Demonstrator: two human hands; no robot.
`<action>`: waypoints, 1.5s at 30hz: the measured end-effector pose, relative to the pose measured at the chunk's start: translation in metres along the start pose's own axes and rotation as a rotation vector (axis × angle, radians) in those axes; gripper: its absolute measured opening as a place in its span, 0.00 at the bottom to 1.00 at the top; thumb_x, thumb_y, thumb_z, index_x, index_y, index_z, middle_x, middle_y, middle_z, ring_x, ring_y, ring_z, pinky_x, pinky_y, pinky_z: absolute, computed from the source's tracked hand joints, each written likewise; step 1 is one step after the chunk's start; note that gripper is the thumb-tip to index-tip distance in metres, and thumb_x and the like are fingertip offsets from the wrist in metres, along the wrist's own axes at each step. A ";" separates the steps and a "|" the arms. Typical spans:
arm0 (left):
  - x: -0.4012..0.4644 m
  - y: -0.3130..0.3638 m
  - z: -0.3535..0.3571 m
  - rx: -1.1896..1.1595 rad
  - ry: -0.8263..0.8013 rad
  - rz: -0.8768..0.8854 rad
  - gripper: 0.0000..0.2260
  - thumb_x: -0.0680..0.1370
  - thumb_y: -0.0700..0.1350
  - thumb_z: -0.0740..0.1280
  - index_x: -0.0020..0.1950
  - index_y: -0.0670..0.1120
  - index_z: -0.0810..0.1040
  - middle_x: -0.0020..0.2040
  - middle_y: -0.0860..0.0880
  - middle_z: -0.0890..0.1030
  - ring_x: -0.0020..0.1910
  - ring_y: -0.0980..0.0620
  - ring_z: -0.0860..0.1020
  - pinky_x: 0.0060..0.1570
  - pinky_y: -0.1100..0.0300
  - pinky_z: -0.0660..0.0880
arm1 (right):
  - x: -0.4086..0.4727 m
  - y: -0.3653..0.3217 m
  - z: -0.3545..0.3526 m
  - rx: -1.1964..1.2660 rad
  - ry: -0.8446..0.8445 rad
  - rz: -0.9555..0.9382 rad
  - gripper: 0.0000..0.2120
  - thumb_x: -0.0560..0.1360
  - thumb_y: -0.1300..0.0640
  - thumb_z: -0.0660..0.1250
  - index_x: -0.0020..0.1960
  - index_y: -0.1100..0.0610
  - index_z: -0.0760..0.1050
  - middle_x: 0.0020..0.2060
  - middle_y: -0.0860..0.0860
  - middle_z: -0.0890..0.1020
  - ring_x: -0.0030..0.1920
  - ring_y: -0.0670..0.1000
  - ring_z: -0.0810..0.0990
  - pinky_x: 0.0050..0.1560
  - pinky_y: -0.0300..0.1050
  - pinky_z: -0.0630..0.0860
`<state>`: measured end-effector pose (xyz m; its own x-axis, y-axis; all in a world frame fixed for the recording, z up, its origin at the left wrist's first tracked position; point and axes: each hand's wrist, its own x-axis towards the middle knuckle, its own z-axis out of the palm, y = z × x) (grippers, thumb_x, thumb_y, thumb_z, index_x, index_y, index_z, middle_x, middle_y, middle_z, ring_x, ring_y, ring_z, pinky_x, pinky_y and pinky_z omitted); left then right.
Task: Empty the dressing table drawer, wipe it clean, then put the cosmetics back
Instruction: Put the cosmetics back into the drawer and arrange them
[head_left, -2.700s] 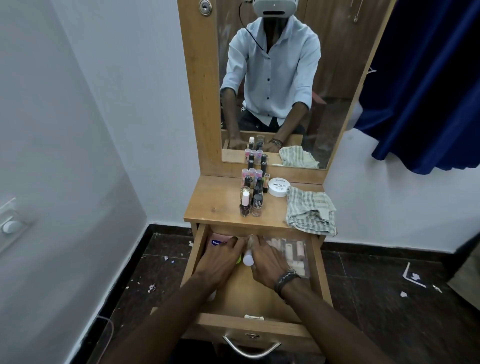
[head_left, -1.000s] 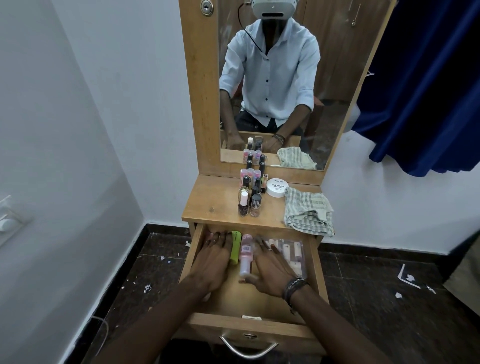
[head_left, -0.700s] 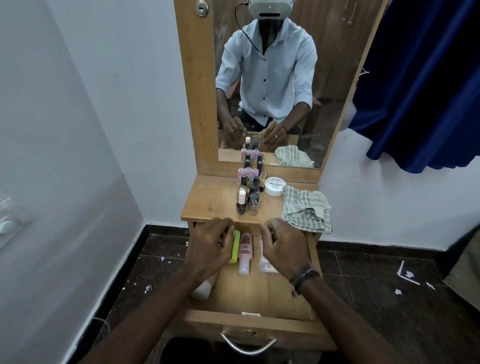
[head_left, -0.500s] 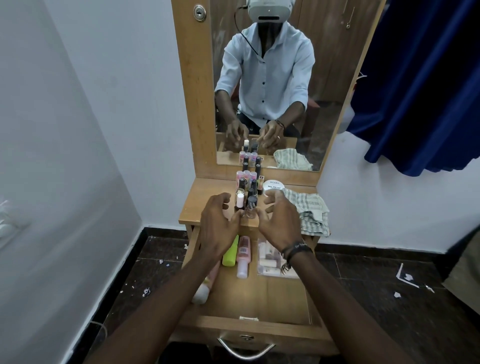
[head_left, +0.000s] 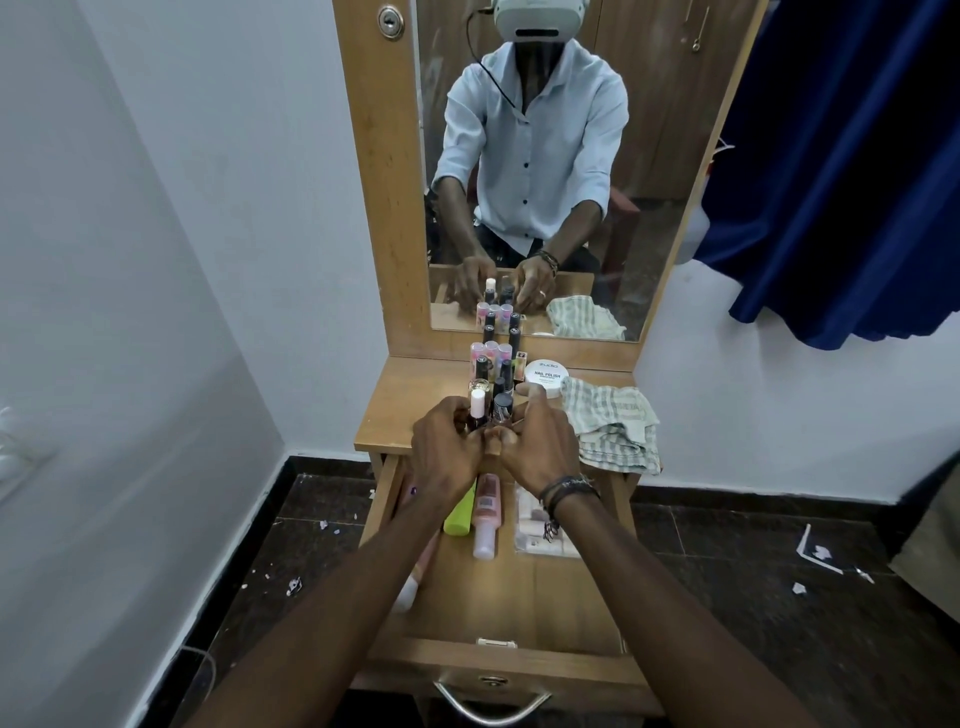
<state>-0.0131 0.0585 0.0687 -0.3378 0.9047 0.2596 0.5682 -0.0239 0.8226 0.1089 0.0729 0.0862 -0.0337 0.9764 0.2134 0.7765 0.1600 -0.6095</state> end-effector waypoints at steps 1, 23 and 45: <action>-0.001 -0.001 0.000 -0.008 -0.004 0.009 0.14 0.71 0.37 0.74 0.56 0.44 0.83 0.48 0.47 0.86 0.46 0.49 0.83 0.49 0.51 0.81 | 0.000 0.001 0.001 -0.007 0.006 -0.005 0.24 0.71 0.56 0.69 0.65 0.53 0.67 0.46 0.51 0.83 0.47 0.56 0.81 0.42 0.45 0.76; -0.074 -0.060 -0.042 0.448 -0.591 0.281 0.08 0.77 0.44 0.69 0.55 0.50 0.80 0.52 0.50 0.83 0.50 0.53 0.79 0.49 0.59 0.77 | -0.088 0.040 0.029 -0.048 -0.503 -0.302 0.08 0.68 0.60 0.71 0.37 0.49 0.74 0.38 0.44 0.82 0.38 0.43 0.80 0.39 0.45 0.80; -0.054 -0.044 -0.070 0.333 -0.654 0.192 0.17 0.76 0.34 0.66 0.62 0.49 0.81 0.54 0.54 0.82 0.54 0.60 0.80 0.53 0.68 0.75 | -0.072 0.047 0.020 -0.255 -0.643 -0.171 0.18 0.68 0.58 0.75 0.55 0.48 0.76 0.46 0.47 0.82 0.46 0.49 0.80 0.48 0.48 0.79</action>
<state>-0.0723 -0.0191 0.0538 0.2445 0.9680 -0.0558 0.8037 -0.1702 0.5702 0.1347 0.0133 0.0270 -0.4718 0.8453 -0.2508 0.8476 0.3565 -0.3929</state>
